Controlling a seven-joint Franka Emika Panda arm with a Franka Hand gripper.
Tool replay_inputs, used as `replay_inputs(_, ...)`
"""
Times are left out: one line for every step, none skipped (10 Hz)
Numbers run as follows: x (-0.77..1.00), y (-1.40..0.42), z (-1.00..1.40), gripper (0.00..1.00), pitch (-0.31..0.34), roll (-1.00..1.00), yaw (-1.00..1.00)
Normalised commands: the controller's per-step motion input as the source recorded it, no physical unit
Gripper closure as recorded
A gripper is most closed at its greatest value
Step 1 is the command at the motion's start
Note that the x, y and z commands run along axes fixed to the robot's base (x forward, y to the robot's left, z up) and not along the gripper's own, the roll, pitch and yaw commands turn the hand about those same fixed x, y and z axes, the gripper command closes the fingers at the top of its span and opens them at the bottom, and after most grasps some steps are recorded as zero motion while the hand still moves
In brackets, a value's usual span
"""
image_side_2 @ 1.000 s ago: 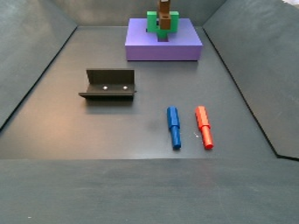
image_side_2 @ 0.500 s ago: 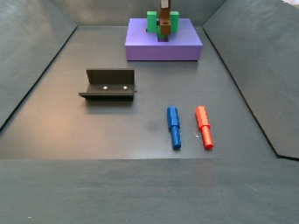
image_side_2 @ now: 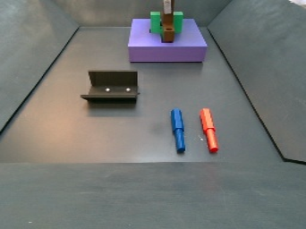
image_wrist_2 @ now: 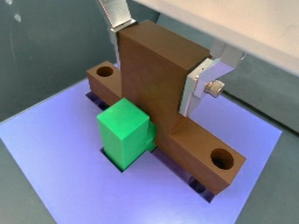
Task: Pick up the brown object. Move up. Place the brown object on the fixture. Regrasp the brown object. Move to above the board. Insert the brown object.
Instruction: Insert the brown object.
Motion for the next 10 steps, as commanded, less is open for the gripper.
replay_inputs(0.12, -0.01, -0.21, 1.00, 0.000, 0.00, 0.10)
replay_inputs(0.13, -0.07, -0.19, 1.00, 0.000, 0.00, 0.07)
replay_inputs(0.11, -0.04, -0.20, 1.00, 0.000, 0.04, 0.04)
replay_inputs(0.09, -0.05, -0.21, 1.00, 0.000, 0.04, 0.02)
replay_inputs(0.11, -0.07, -0.19, 1.00, 0.000, 0.03, 0.00)
replay_inputs(0.04, -0.04, -0.26, 1.00, -0.010, 0.05, 0.00)
replay_inputs(0.00, -0.04, -0.43, 1.00, -0.061, 0.05, 0.00)
replay_inputs(0.01, -0.05, -0.50, 1.00, -0.060, 0.04, 0.00)
replay_inputs(0.00, -0.05, -0.49, 1.00, -0.066, 0.04, 0.00)
replay_inputs(0.00, 0.00, 0.00, 1.00, 0.000, 0.00, 0.00)
